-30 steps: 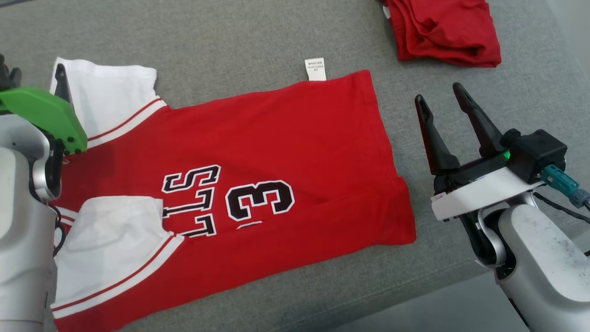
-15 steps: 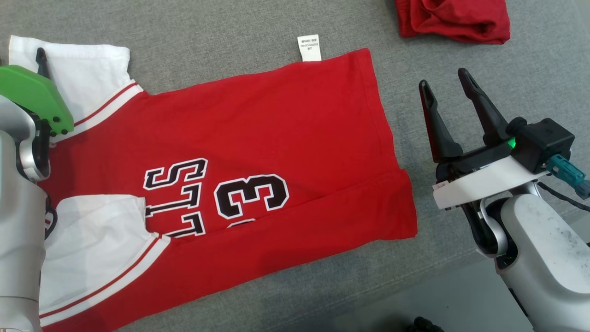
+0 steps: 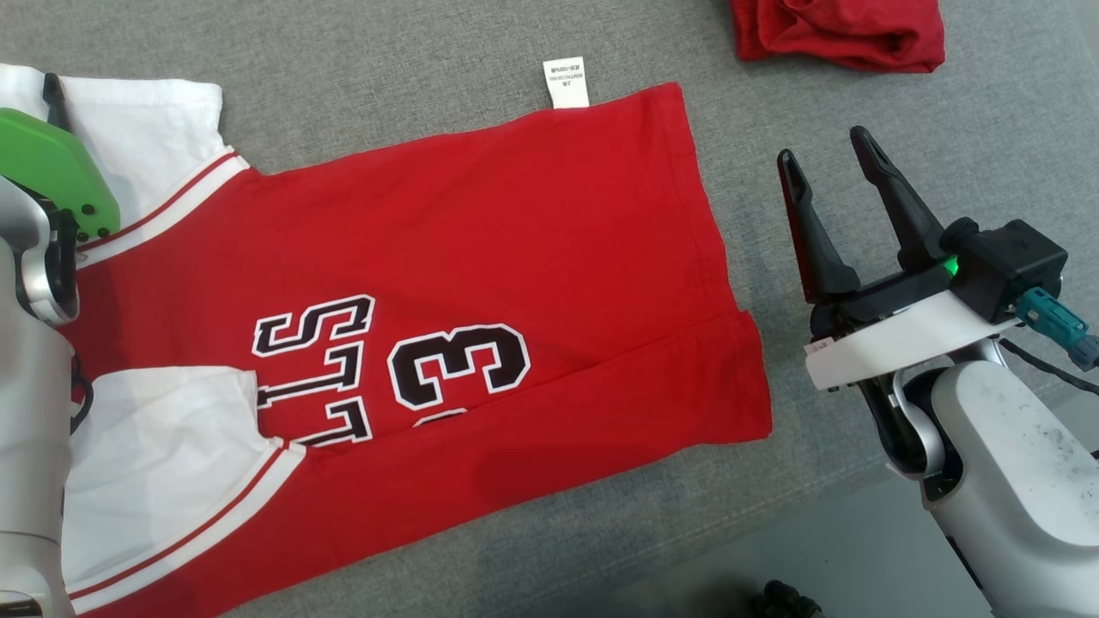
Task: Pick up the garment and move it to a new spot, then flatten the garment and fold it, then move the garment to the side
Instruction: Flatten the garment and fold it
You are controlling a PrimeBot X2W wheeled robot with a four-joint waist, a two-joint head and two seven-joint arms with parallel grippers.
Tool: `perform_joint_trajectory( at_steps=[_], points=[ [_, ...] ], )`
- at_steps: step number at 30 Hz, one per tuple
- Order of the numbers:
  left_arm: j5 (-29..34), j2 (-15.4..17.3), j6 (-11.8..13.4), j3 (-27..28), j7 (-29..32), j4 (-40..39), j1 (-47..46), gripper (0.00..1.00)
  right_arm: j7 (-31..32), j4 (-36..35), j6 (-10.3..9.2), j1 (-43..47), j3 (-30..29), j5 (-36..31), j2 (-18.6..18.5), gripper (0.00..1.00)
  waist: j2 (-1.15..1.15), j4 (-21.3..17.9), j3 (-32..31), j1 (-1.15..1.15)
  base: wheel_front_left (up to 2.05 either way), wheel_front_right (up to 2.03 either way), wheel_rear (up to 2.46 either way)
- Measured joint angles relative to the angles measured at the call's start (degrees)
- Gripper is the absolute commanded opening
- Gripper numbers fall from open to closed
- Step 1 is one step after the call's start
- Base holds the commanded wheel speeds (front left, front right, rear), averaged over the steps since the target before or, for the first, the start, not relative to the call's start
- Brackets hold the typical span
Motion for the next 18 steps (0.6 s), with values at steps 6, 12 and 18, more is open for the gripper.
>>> perform_joint_trajectory(
  at_steps=[6,12,18],
  points=[
    [0.01,-0.37,-0.11,-0.67,-1.52,1.87,-1.09,0.0,0.0,0.08,0.0,-0.01,-0.64,-0.09,0.16,1.0,0.0,0.0,0.13,0.0,0.0,0.0,0.0],
    [0.01,-2.13,-0.64,-1.55,-3.47,3.26,-1.58,0.0,0.0,0.85,0.51,-0.01,-1.4,-0.08,0.09,1.0,0.0,0.94,-0.28,0.0,0.0,0.0,0.0],
    [-0.71,-6.3,-2.64,-1.74,-7.01,3.5,-1.62,0.0,1.0,5.48,2.5,-0.19,-1.15,0.62,-1.32,1.0,0.0,2.96,-1.28,0.0,0.0,0.0,0.0]
  ],
)
